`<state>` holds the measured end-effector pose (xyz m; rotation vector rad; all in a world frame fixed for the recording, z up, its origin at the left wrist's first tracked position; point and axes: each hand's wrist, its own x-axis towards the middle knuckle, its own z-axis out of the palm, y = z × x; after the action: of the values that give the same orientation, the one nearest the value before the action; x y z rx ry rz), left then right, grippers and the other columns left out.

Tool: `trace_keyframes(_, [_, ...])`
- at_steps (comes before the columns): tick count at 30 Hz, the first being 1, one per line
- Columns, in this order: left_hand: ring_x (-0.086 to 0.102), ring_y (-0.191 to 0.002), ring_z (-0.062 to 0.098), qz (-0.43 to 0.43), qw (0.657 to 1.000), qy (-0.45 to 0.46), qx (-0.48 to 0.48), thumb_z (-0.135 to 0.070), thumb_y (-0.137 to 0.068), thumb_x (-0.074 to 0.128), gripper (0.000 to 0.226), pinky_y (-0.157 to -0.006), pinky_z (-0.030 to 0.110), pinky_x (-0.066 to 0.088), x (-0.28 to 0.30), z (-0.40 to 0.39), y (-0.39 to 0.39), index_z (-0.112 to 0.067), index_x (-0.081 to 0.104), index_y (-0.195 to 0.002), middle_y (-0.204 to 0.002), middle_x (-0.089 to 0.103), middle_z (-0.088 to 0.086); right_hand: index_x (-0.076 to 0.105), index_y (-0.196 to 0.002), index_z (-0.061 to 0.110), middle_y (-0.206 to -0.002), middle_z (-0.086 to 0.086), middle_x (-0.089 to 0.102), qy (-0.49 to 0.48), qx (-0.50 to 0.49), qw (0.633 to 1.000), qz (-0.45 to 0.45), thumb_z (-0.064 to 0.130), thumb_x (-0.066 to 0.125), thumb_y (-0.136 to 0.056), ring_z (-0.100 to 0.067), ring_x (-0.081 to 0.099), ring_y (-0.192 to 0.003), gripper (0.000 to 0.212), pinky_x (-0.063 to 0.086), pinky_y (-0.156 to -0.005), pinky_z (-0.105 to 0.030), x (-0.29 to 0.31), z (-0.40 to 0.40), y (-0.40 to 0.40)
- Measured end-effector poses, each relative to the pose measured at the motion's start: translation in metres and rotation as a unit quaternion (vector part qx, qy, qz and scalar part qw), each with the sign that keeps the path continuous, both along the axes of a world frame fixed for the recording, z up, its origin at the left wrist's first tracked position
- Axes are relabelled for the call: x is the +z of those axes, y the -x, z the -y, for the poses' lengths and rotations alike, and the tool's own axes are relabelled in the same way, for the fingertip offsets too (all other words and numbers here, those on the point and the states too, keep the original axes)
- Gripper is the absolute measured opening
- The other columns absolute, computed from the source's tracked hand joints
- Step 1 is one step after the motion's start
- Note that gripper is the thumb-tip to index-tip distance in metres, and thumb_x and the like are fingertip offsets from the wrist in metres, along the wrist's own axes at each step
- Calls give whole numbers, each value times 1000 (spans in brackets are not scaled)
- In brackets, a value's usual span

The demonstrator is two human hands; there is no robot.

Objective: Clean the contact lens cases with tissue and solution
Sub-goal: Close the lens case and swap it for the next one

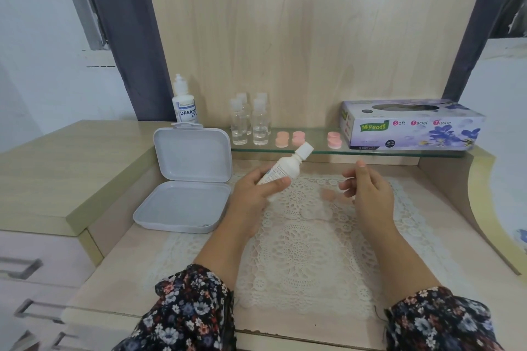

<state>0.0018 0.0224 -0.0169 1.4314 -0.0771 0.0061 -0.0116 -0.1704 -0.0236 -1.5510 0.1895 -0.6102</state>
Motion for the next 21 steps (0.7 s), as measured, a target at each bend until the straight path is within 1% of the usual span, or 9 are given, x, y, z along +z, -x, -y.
trace_keyframes(2, [63,-86,14,11,999,-44,16,-38,-67,82,35,-70,29,46,-1,1,0,-35,72,-101,-98,70,-7,65,-81,13,-71,-3,64,0,-1,1000,-1,38,41,-101,-12,54,-62,40,42,-61,-22,0,0,0])
trace_keyframes(4, [65,-96,19,20,996,-77,37,-46,-60,82,43,-80,40,51,-3,2,0,-36,70,-100,-102,70,-7,66,-81,14,-71,-3,65,-2,-2,1000,-3,38,41,-101,-11,54,-62,40,41,-61,-22,1,0,1])
trace_keyframes(6, [66,-97,18,27,993,-103,60,-48,-55,81,49,-85,43,53,-5,2,-1,-35,67,-100,-102,69,-8,66,-81,14,-70,-3,65,0,-2,1000,-5,38,41,-101,-11,54,-61,40,40,-60,-22,0,0,1])
trace_keyframes(9, [66,-91,16,33,986,-135,95,-50,-51,82,50,-83,45,56,-5,3,-1,-36,62,-95,-98,68,-11,66,-81,14,-69,-2,65,2,-2,1000,-10,39,41,-101,-12,54,-61,41,40,-60,-23,0,1,0])
trace_keyframes(13, [67,-88,18,56,986,-125,95,-25,-66,86,43,-77,40,55,-6,6,-1,-27,55,-95,-101,68,-3,66,-80,14,-66,-1,65,8,12,1000,-27,36,44,-100,-12,53,-58,38,39,-59,-23,0,2,0])
trace_keyframes(16, [66,-87,16,76,984,-132,97,-21,-68,85,48,-76,38,55,-7,5,-2,-31,51,-101,-103,65,-7,67,-82,11,-68,1,65,40,39,997,-54,29,52,-97,-12,54,-59,27,39,-59,-24,1,5,3])
trace_keyframes(19, [62,-88,8,94,980,-135,109,-18,-70,83,54,-78,34,55,-9,4,-5,-32,51,-111,-102,61,-11,67,-83,14,-71,2,67,72,60,993,-74,23,60,-93,-12,56,-64,15,42,-62,-25,1,8,5])
trace_keyframes(20, [61,-88,6,99,980,-133,114,-18,-72,81,53,-76,30,55,-10,4,-6,-32,51,-114,-101,61,-12,67,-82,16,-72,4,67,86,65,991,-78,22,61,-92,-12,56,-65,13,43,-63,-26,1,9,5])
trace_keyframes(21, [59,-88,5,104,979,-131,118,-17,-74,80,51,-72,23,54,-10,3,-7,-31,53,-115,-102,61,-11,67,-81,18,-72,6,68,102,72,989,-82,22,62,-92,-12,57,-67,12,44,-65,-26,1,9,6])
